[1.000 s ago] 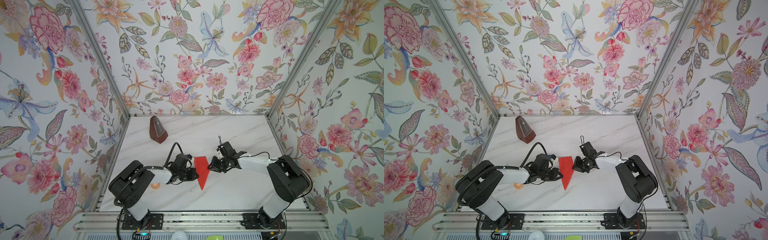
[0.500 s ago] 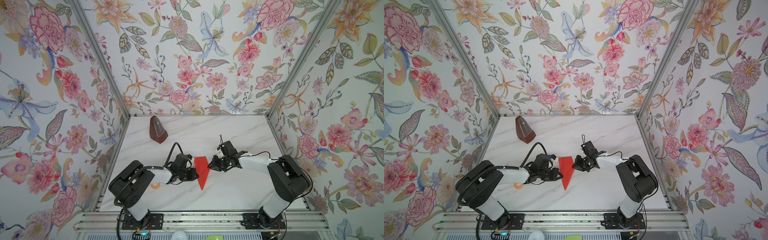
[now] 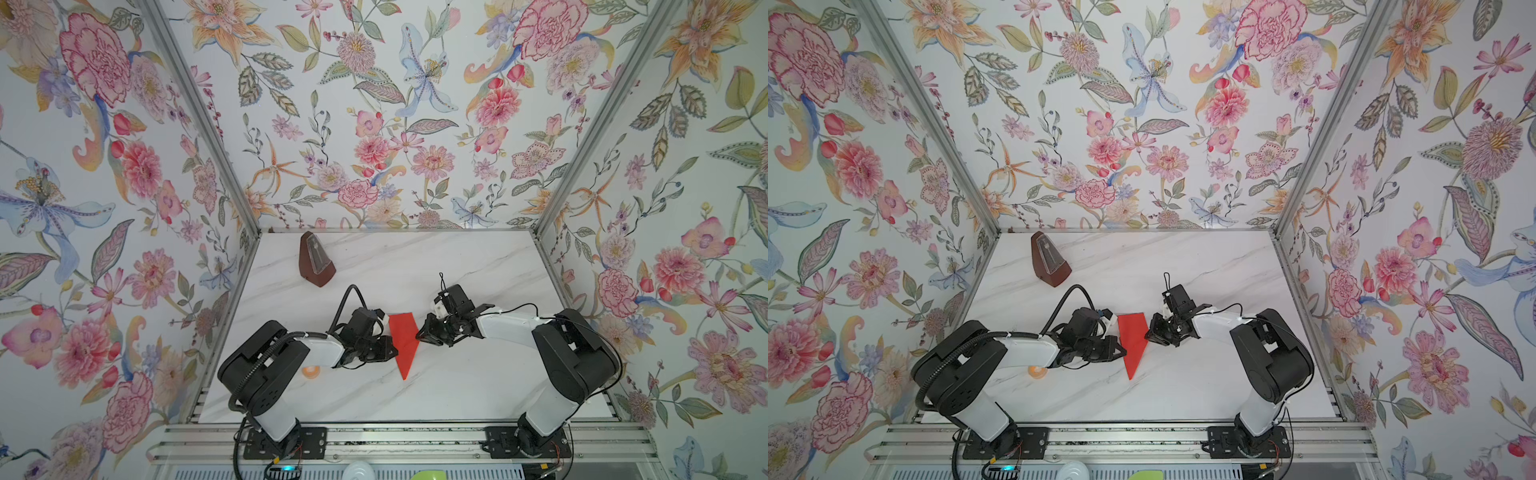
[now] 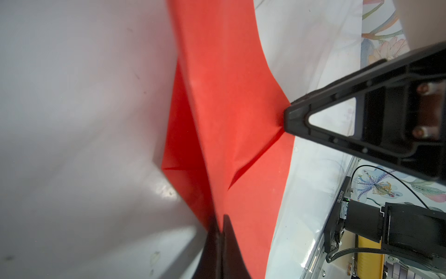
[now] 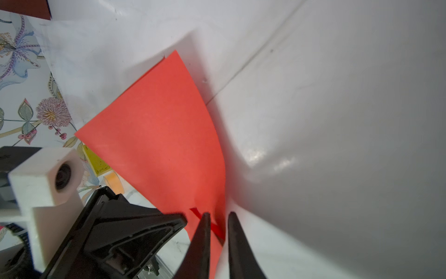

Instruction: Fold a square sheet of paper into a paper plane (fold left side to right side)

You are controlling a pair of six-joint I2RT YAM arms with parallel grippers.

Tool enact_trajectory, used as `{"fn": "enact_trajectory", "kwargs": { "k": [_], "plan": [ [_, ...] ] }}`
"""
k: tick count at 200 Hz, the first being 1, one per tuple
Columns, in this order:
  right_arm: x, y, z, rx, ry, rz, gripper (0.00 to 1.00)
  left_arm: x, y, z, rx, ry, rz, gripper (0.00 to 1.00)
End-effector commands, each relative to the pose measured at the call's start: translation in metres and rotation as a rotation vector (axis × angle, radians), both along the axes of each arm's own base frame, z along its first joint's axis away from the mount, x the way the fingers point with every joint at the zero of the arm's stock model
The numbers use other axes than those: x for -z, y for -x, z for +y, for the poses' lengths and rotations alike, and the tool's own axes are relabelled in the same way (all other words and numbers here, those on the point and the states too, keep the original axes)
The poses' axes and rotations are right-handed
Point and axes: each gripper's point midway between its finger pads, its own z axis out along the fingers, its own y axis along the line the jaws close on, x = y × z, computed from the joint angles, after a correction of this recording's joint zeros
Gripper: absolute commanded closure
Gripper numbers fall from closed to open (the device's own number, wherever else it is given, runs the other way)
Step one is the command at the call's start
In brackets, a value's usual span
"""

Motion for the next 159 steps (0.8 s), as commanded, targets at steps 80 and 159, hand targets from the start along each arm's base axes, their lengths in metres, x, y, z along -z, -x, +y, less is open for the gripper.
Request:
{"fn": "enact_trajectory", "kwargs": {
  "k": [80,159],
  "plan": [
    [0.018,0.003,-0.019,-0.043,0.264,-0.023,1.0,0.007,0.002,-0.001,0.031,-0.003,0.023,1.0],
    [-0.001,0.006,-0.001,-0.094,0.318,-0.073,1.0,0.004,0.003,-0.007,0.055,0.006,0.024,1.0]
  ]
}}
